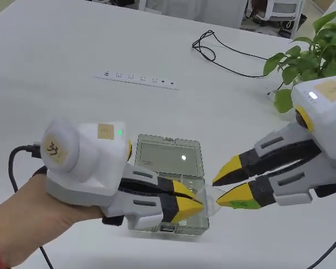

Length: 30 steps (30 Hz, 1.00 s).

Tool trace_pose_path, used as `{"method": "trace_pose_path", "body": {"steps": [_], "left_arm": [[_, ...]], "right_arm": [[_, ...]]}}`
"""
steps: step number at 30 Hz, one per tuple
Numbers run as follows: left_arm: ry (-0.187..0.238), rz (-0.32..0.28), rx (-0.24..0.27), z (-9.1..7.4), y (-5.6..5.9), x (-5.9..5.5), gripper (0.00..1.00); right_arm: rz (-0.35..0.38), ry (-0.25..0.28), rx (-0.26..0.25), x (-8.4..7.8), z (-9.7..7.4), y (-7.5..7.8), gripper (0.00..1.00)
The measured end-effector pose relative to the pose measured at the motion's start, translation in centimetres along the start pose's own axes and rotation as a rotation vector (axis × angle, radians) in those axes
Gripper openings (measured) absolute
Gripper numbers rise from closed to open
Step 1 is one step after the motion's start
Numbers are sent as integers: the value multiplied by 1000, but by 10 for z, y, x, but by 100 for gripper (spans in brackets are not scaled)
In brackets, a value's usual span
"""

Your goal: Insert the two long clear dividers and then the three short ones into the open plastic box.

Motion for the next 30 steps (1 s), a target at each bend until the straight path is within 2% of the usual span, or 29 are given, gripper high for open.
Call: {"method": "trace_pose_path", "body": {"steps": [7,13,30], "left_arm": [[14,15,-5,-2,1,1,0],[21,15,-13,-2,3,2,0],[15,-2,-9,-2,2,-1,0]], "right_arm": [[1,-8,43,-1,5,-4,9],[-11,-7,47,-1,4,-3,3],[-11,-2,56,-1,9,-6,3]]}}
Point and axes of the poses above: the centre of the closed fingertips' face, and the gripper's own axes: z roughly forward along the fingers, y roughly to its right, x roughly out of its top, the point moved 4 cm from there along -z, roughly backward along the fingers, and after that the axes turned 14 degrees about x, right-handed, at the moved point
